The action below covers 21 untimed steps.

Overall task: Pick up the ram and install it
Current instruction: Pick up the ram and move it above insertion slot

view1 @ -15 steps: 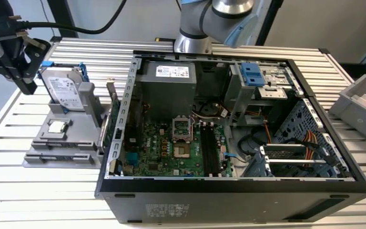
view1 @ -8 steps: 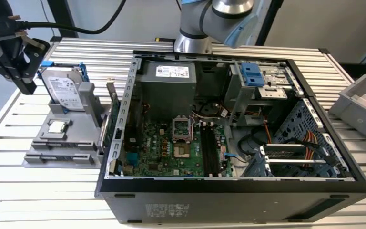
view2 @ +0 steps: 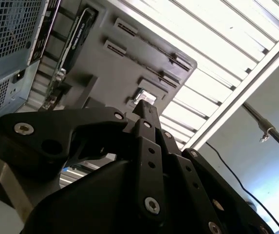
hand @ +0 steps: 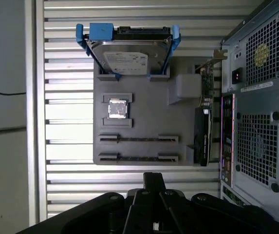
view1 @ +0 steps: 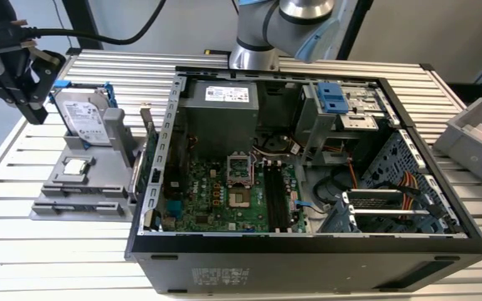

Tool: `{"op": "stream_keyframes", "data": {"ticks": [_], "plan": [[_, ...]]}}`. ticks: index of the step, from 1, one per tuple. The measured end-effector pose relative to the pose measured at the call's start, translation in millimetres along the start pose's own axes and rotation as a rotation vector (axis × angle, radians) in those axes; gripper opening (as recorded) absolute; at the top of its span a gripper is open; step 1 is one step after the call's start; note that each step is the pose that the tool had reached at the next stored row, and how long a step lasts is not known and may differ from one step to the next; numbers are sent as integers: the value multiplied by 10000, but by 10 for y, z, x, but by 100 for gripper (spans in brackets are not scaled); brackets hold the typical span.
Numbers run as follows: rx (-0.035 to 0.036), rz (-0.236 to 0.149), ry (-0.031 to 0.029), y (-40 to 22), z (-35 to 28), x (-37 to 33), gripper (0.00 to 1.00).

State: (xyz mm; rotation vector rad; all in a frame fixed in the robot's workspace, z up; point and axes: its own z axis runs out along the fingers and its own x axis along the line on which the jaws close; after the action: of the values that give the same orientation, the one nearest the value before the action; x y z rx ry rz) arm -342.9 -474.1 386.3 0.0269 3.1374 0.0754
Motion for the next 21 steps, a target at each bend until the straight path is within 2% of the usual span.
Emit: {"op": "stream_keyframes", "data": {"ticks": [7, 17, 21], "plan": [[-2, -613, 29, 0, 1, 3, 0], [-1, -672, 33, 0, 0, 2, 0], [-2, -851, 40, 0, 1, 3, 0]]}}
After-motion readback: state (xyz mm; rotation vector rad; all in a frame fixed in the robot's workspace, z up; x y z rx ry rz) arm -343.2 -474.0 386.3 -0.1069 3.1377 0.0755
